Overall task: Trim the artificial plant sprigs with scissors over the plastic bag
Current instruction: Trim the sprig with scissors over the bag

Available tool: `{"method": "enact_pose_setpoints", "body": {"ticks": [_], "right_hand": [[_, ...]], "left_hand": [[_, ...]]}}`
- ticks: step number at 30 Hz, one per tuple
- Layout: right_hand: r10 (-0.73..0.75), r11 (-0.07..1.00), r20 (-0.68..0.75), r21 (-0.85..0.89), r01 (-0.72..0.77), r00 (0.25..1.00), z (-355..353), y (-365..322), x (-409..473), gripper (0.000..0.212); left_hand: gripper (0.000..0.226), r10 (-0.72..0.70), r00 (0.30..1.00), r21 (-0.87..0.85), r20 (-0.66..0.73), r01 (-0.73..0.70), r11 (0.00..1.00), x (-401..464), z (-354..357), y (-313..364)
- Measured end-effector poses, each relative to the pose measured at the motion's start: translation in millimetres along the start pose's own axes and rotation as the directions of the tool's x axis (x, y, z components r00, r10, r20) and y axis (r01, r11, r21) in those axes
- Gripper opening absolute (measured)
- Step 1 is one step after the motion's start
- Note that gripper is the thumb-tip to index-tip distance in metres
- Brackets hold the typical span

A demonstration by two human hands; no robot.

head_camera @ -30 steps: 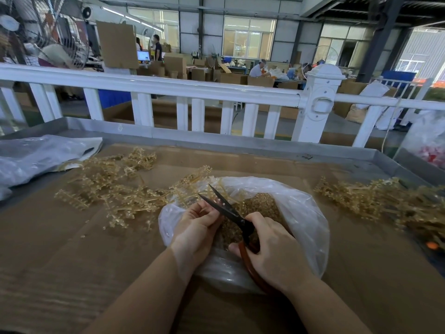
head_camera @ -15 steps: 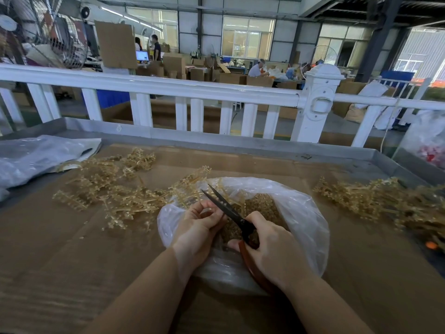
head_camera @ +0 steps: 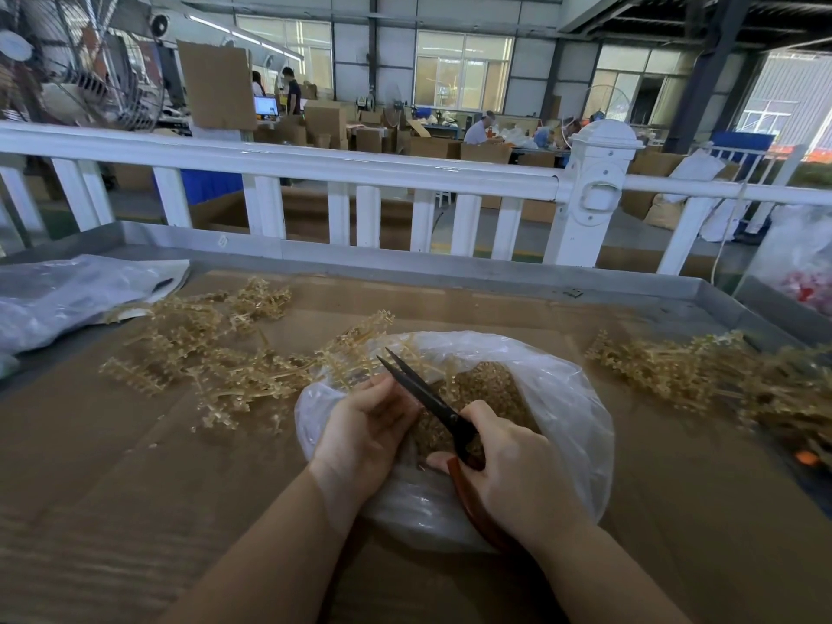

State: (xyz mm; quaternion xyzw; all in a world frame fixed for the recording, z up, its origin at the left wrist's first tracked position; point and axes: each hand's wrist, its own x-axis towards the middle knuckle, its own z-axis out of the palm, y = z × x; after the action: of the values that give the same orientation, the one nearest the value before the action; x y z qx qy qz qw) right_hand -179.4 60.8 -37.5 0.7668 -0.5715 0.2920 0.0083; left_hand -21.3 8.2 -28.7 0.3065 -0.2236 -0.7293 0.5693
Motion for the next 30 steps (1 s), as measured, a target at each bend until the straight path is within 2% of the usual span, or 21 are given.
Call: {"method": "enact_pose_setpoints", "body": {"ticks": [2, 11, 21, 30], "right_hand": [[0.002, 1.000, -0.018, 0.001, -0.002, 1.000, -0.3, 0.0, -0.5, 0.040], [-0.002, 1.000, -0.025, 0.000, 0.002, 1.000, -2.4, -0.7, -1.7, 0.043], [-0.003, 0.999, -0.040, -0.054, 0.001, 0.999, 4.4, 2.1, 1.4, 0.041], [-0.022, 1.000, 0.019, -0.014, 0.022, 1.000, 2.7, 5.2, 6.0, 0.043]], "left_hand": [[0.009, 0.006, 1.000, -0.005, 0.004, -0.006, 1.000, 1.6, -1.0, -1.1], [0.017, 0.032, 0.998, 0.043, 0.045, -0.034, 0.998, 0.8, -1.6, -3.1], [0.024, 0.041, 0.999, 0.031, 0.004, -0.041, 0.999, 5.4, -2.9, -5.9], [0.023, 0.016, 1.000, 0.039, -0.006, -0.016, 0.999, 5.5, -0.1, -5.7]]}}
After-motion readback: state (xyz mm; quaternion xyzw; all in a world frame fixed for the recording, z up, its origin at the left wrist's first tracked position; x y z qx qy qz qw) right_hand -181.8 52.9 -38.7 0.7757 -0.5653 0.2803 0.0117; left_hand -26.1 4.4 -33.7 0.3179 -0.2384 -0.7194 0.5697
